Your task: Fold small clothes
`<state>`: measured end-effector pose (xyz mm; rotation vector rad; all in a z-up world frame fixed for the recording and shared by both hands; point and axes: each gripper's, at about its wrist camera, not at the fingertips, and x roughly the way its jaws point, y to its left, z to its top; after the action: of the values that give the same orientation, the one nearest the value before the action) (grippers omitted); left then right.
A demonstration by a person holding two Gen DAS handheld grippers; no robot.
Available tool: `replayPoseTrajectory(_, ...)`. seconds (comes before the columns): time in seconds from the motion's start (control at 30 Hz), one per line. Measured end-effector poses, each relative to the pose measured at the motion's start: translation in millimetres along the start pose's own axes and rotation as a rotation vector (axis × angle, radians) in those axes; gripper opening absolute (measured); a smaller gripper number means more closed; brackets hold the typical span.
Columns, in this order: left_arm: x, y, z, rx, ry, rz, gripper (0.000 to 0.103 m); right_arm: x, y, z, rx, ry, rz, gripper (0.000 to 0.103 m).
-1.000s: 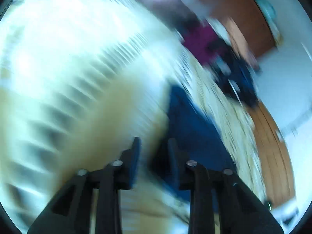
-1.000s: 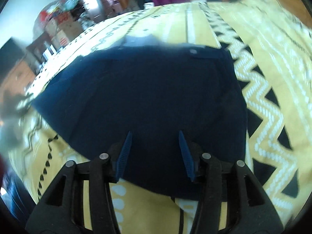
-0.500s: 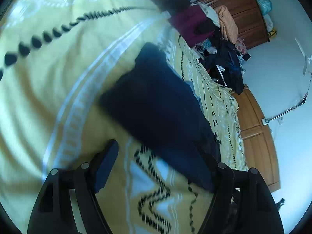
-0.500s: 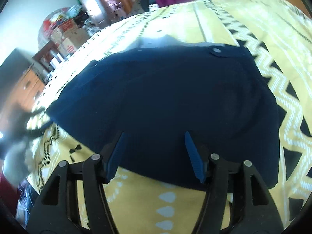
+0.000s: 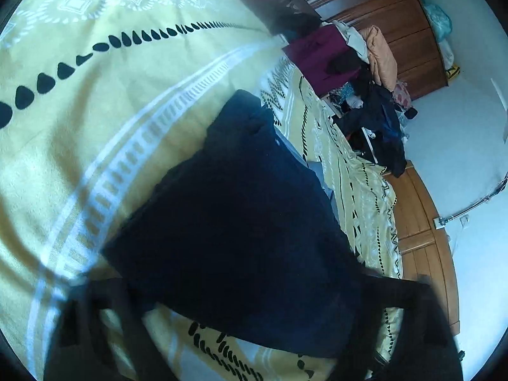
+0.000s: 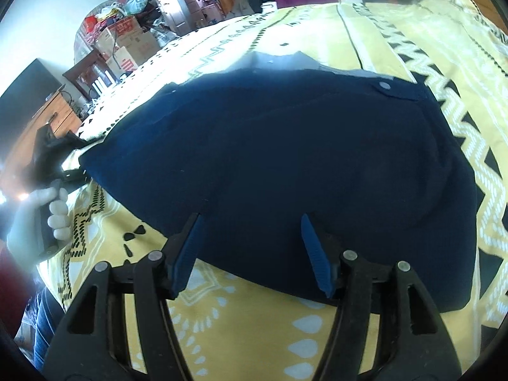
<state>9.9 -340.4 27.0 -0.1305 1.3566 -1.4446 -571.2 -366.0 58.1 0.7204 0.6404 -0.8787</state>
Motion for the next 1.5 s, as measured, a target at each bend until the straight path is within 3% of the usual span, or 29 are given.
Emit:
replayPoseTrajectory(0.03, 0.3, 2.2, 0.0, -0.013, 0.001, 0.017, 0.004, -2.2, 0.9, 2.8, 0.002, -0.003, 0.008, 0.062)
replayPoseTrajectory(0.13, -5.9, -5.7, -2.1, 0.043, -0.047, 0.022, 0.002, -10.6, 2.9, 26.1, 0.026, -0.016, 0.062, 0.063)
replayPoseTrajectory(0.23, -12.1, -31.9, -4.5, 0.170, -0.091, 0.051, 0.002, -8.1, 13.1, 78.0, 0.011, -0.034, 0.103, 0.063)
replayPoseTrajectory(0.33, -11.6, -41.7, -1.8, 0.207, -0.119, 0.041, 0.002, 15.0, 45.8, 133.0, -0.049, -0.012, 0.178, 0.066)
replayPoseTrajectory(0.4, -1.5, -27.5, 3.5, 0.140, -0.075, 0.020, 0.003, 31.7, 73.2, 158.5, -0.098, -0.003, 0.192, 0.066)
replayPoseTrajectory(0.5, 19.3, 7.8, 11.7, -0.026, -0.001, 0.049, 0.018, 51.4, 119.0, 184.5, -0.186, -0.014, 0.228, 0.066)
replayPoseTrajectory(0.6, 18.6, 14.8, 14.8, -0.042, -0.027, 0.007, 0.014, 69.6, 146.9, 188.9, -0.208, 0.007, 0.267, 0.066)
replayPoseTrajectory(0.7, 17.8, -2.4, 15.9, 0.066, -0.052, -0.024, 0.001, 88.1, 155.4, 189.4, -0.188, 0.063, 0.297, 0.066)
replayPoseTrajectory(1.0, 8.7, -112.0, -10.6, 0.607, -0.150, 0.068, 0.001, 151.3, 147.8, 236.4, -0.078, 0.307, 0.363, 0.071)
replayPoseTrajectory(1.07, 13.2, -131.3, -17.9, 0.686, -0.150, 0.073, 0.001, 158.5, 153.4, 242.7, -0.077, 0.353, 0.408, 0.076)
replayPoseTrajectory(1.1, 16.3, -139.9, -21.0, 0.720, -0.152, 0.074, 0.001, 160.8, 156.2, 241.9, -0.092, 0.365, 0.401, 0.086)
replayPoseTrajectory(1.17, 23.4, -153.8, -27.7, 0.783, -0.141, 0.066, 0.001, 168.1, 158.0, 236.0, -0.139, 0.374, 0.331, 0.089)
replayPoseTrajectory(1.2, 26.9, -160.6, -31.5, 0.812, -0.138, 0.063, 0.001, 173.0, 152.6, 230.9, -0.145, 0.387, 0.300, 0.087)
replayPoseTrajectory(1.27, 35.1, -174.2, -39.7, 0.873, -0.121, 0.058, 0.001, 172.6, 130.8, 223.6, -0.105, 0.361, 0.269, 0.067)
replayPoseTrajectory(1.3, 39.1, -179.8, -43.2, 0.893, -0.109, 0.050, 0.001, 168.9, 118.7, 220.4, -0.088, 0.341, 0.282, 0.035)
replayPoseTrajectory(1.33, 42.9, -186.7, -47.7, 0.919, -0.099, 0.044, 0.001, 162.5, 104.4, 217.9, -0.056, 0.311, 0.292, 0.018)
replayPoseTrajectory(1.43, 53.4, -209.0, -62.2, 0.979, -0.055, 0.006, 0.001, 120.2, 46.3, 198.3, 0.076, 0.150, 0.303, 0.012)
replayPoseTrajectory(1.5, 62.3, -231.1, -78.9, 1.033, -0.002, -0.044, 0.002, 94.4, 8.0, 181.3, 0.149, 0.089, 0.294, 0.011)
